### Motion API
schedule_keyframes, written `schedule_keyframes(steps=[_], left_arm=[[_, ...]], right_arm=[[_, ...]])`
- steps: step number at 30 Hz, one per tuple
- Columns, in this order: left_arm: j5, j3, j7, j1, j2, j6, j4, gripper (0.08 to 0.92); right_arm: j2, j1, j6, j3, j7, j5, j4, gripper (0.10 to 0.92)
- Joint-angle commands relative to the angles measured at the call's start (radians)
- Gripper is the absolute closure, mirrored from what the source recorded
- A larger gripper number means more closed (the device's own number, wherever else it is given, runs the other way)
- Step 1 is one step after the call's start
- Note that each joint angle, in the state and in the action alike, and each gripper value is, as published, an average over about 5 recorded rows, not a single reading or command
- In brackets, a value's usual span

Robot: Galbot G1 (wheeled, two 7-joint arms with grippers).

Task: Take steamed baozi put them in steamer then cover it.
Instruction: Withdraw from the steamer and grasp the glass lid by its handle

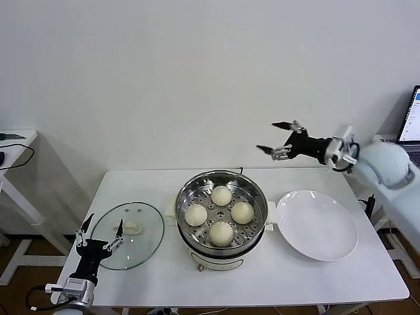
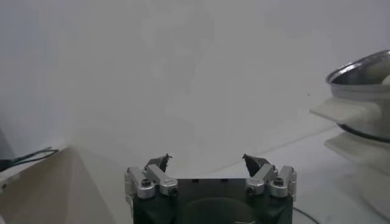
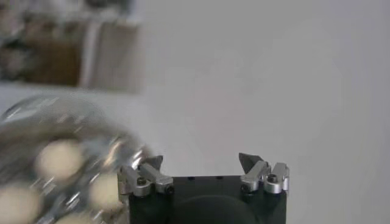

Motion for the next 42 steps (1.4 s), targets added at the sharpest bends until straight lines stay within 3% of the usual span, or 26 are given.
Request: schedule_keyframes(steps=[1, 9, 14, 21, 26, 32, 42], left_arm=[[0.003, 0.006, -0.031, -0.02, -0.01, -0.026, 0.013, 0.177], [0.021, 0.011, -0.034, -0.002, -0.006, -0.05, 0.019, 0.177], [0.208, 0.021, -0.065, 0.008, -0.009, -0.116, 0.059, 0.177], [0.857, -0.003, -0.235, -0.017, 0.006, -0.302, 0.25, 0.177], [1.156, -0.029, -0.355, -0.055, 0.02, -0.378, 0.367, 0.177], [1.308, -0.032, -0.416, -0.082, 0.037, -0.4, 0.42, 0.177], [1.361, -0.016, -0.426, -0.156, 0.049, -0.347, 0.471, 0.177]], right_arm=[[0.344, -0.777, 0.268, 0.662, 0.346, -0.028, 0.183, 0.203], [0.585, -0.938, 0.437, 0.619, 0.359, -0.137, 0.203, 0.203], [0.688, -0.964, 0.461, 0.597, 0.351, -0.154, 0.202, 0.203], [0.717, -0.945, 0.479, 0.545, 0.352, -0.182, 0.182, 0.203], [0.725, -0.929, 0.481, 0.514, 0.353, -0.204, 0.166, 0.203], [0.729, -0.918, 0.482, 0.5, 0.353, -0.215, 0.149, 0.203], [0.734, -0.91, 0.493, 0.498, 0.351, -0.222, 0.124, 0.203]])
